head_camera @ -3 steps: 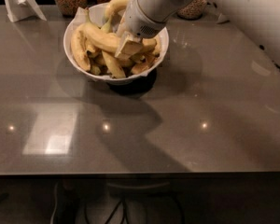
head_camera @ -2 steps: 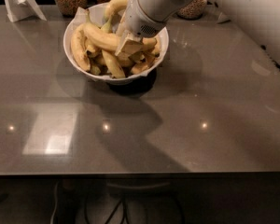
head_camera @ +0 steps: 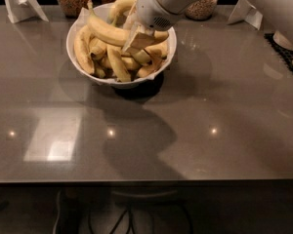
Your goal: Pick banana from white bowl
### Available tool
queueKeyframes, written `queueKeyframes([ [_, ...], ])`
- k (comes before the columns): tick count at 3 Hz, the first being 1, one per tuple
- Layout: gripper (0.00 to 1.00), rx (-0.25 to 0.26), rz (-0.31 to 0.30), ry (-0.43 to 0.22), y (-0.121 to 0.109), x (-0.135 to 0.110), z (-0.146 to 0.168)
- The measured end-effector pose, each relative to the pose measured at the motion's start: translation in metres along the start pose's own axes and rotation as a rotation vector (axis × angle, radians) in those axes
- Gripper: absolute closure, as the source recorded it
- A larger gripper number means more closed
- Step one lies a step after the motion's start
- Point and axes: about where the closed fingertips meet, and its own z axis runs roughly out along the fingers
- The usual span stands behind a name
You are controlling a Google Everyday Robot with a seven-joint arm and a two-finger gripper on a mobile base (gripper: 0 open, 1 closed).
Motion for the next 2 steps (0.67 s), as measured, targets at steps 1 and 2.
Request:
queueKeyframes([
  [1,1.00,0.021,-0.007,-0.023,-0.001,-0.003,-0.018],
  [2,1.00,-0.001,-0.010,-0.096,0.012,0.000,-0.054],
])
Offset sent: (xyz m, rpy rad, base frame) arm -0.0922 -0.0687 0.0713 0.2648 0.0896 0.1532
